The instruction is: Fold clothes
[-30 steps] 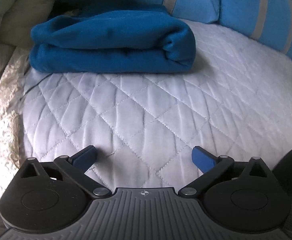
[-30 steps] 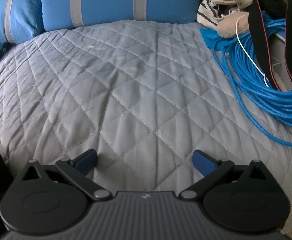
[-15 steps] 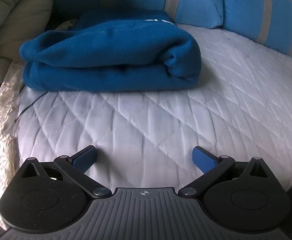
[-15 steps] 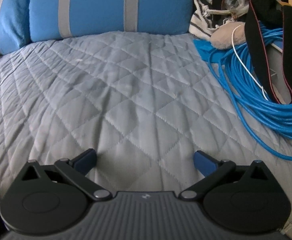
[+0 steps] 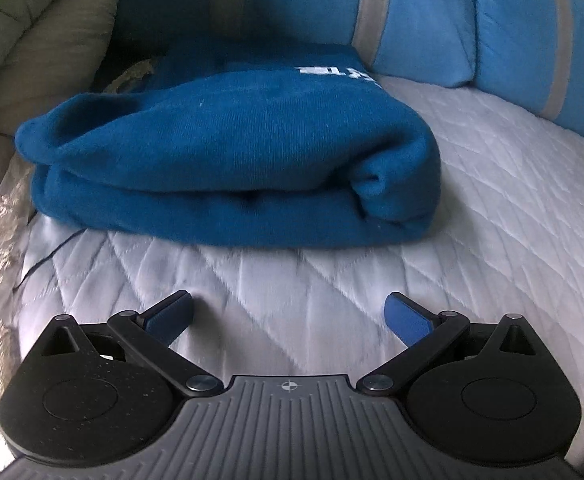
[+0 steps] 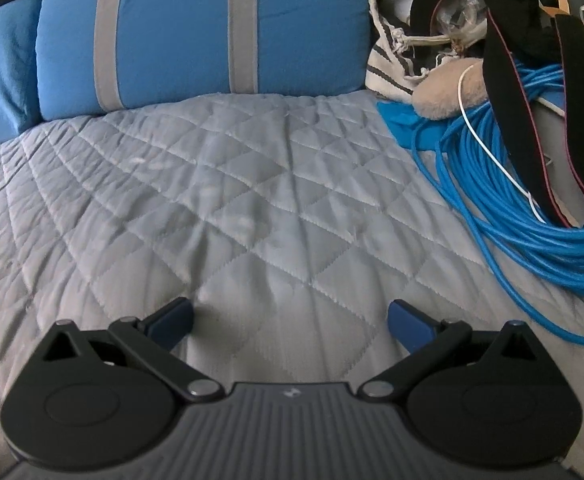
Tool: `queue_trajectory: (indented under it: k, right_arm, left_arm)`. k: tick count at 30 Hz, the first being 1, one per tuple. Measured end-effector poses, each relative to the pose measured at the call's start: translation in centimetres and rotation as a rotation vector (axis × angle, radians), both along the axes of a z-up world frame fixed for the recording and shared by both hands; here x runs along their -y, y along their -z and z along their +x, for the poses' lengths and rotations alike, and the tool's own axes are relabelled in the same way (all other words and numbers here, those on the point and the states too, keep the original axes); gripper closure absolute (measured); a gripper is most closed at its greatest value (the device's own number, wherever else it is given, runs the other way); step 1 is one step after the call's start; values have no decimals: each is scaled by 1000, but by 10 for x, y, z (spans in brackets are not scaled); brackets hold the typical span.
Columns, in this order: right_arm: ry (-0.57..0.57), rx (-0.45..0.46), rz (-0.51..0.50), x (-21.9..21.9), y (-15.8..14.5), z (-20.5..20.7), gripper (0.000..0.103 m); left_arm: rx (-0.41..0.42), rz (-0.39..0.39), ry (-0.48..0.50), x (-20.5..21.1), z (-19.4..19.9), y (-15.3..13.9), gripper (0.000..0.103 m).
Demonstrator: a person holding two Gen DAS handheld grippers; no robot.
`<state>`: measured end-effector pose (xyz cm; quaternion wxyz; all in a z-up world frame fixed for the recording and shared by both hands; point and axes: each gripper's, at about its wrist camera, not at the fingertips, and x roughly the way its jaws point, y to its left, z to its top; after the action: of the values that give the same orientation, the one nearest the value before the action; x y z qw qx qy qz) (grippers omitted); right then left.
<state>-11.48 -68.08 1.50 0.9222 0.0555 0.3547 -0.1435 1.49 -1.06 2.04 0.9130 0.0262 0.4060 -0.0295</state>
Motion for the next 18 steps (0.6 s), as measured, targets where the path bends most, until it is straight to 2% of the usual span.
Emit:
queue_trajectory:
  k: [12, 18]
  right_arm:
    - [25, 37, -1, 6, 2, 21, 1]
    - [26, 62, -5, 7, 5, 25, 1]
  left_arm:
    - [74, 4, -44, 4, 20, 5, 0]
    - [162, 15, -60, 8, 12, 15, 0]
